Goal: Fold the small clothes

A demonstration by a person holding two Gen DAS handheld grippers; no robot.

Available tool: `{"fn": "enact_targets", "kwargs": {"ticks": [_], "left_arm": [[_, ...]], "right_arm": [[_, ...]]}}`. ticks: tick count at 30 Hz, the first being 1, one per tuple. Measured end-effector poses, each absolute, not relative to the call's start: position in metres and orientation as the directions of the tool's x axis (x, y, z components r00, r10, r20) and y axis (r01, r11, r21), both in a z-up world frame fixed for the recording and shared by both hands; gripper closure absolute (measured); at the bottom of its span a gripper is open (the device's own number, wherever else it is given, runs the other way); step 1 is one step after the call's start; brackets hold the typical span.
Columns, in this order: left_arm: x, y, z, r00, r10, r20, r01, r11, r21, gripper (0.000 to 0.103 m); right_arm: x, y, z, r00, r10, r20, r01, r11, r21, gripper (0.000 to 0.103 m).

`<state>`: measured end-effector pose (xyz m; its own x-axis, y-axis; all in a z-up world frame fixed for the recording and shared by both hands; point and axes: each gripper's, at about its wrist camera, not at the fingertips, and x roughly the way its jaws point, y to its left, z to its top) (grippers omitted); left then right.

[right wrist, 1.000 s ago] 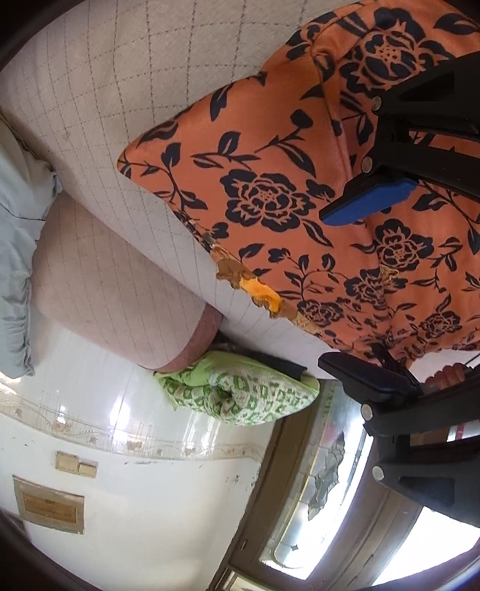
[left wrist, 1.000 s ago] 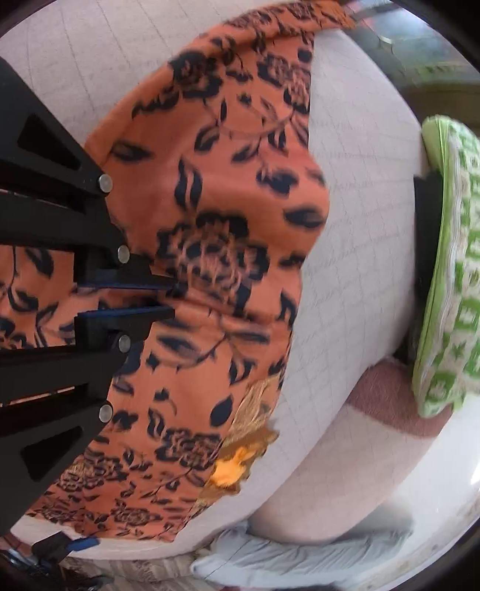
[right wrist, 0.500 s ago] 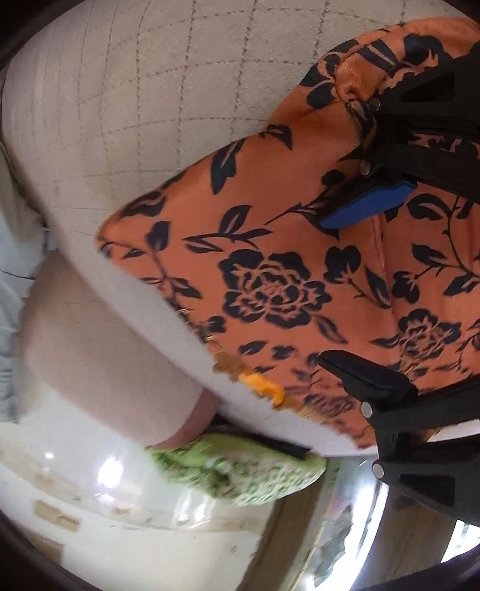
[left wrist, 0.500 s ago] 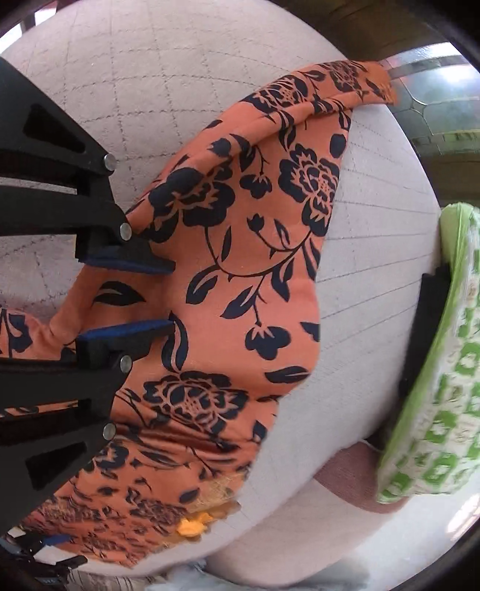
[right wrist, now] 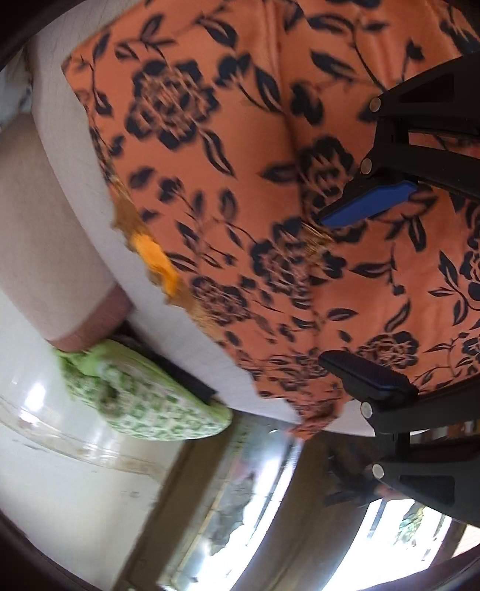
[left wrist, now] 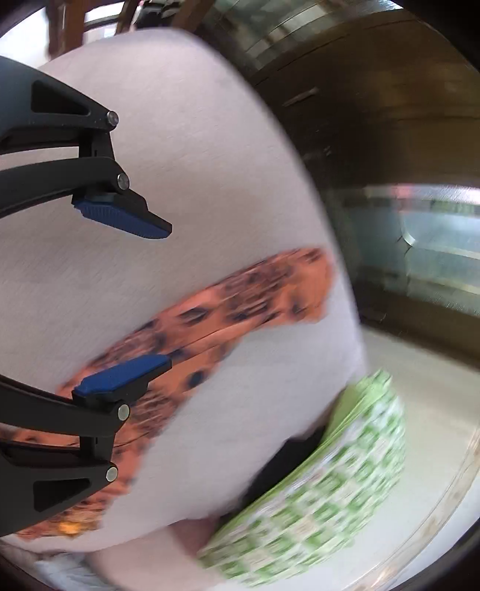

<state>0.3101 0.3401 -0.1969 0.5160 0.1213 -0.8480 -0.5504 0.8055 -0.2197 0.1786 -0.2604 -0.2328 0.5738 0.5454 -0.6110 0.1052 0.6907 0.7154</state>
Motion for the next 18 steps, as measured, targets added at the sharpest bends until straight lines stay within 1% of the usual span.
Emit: {"fn": "enact_targets", "kwargs": {"ticks": [2, 3, 5, 6, 7, 8, 9, 11, 13, 15, 16, 17, 18], "left_arm": [[0.334, 0.349, -0.193, 0.502, 0.108, -0.858, -0.563, 0.794, -0.230, 0.035], [0.350, 0.356, -0.193, 0.481, 0.085, -0.872, -0.567, 0.789, -0.236, 0.030], [0.375, 0.355, -0.195, 0.439, 0.100, -0.893, -0.587, 0.784, -0.201, 0.025], [0.387, 0.353, -0.198, 0.412, 0.121, -0.903, -0.599, 0.783, -0.168, 0.020], [0.397, 0.351, -0.204, 0.373, 0.138, -0.917, -0.616, 0.776, -0.134, 0.017], [0.408, 0.348, -0.213, 0.326, 0.153, -0.933, -0.636, 0.765, -0.097, 0.017], [0.419, 0.348, -0.226, 0.252, 0.189, -0.949, -0.664, 0.747, -0.027, 0.017], [0.432, 0.350, -0.245, 0.144, 0.243, -0.959, -0.702, 0.709, 0.074, 0.017], [0.441, 0.349, -0.262, 0.111, 0.261, -0.959, -0.711, 0.695, 0.107, 0.015], [0.441, 0.345, -0.262, 0.145, 0.304, -0.941, -0.716, 0.689, 0.113, 0.015], [0.440, 0.341, -0.260, 0.181, 0.327, -0.927, -0.707, 0.699, 0.109, 0.018], [0.439, 0.338, -0.260, 0.208, 0.331, -0.920, -0.689, 0.718, 0.102, 0.024], [0.437, 0.335, -0.260, 0.253, 0.302, -0.919, -0.664, 0.745, 0.062, 0.045]], "right_arm": [[0.183, -0.250, -0.245, 0.529, 0.547, -0.649, 0.121, 0.709, 0.695, 0.030], [0.183, -0.247, -0.248, 0.535, 0.539, -0.650, 0.119, 0.714, 0.690, 0.030], [0.182, -0.244, -0.248, 0.549, 0.529, -0.647, 0.100, 0.727, 0.679, 0.030], [0.184, -0.240, -0.248, 0.545, 0.525, -0.654, 0.087, 0.740, 0.667, 0.030], [0.184, -0.239, -0.248, 0.545, 0.522, -0.656, 0.077, 0.748, 0.659, 0.030], [0.185, -0.239, -0.249, 0.545, 0.524, -0.654, 0.070, 0.749, 0.658, 0.030], [0.184, -0.241, -0.250, 0.547, 0.524, -0.653, 0.067, 0.750, 0.658, 0.029], [0.184, -0.239, -0.250, 0.552, 0.527, -0.647, 0.060, 0.748, 0.661, 0.028], [0.187, -0.239, -0.250, 0.553, 0.526, -0.646, 0.049, 0.753, 0.656, 0.027], [0.190, -0.234, -0.249, 0.553, 0.525, -0.647, 0.036, 0.761, 0.647, 0.027], [0.190, -0.233, -0.249, 0.553, 0.521, -0.650, 0.030, 0.767, 0.641, 0.027], [0.190, -0.231, -0.248, 0.554, 0.518, -0.652, 0.024, 0.773, 0.634, 0.027], [0.188, -0.232, -0.247, 0.555, 0.515, -0.653, 0.019, 0.777, 0.629, 0.027]]}}
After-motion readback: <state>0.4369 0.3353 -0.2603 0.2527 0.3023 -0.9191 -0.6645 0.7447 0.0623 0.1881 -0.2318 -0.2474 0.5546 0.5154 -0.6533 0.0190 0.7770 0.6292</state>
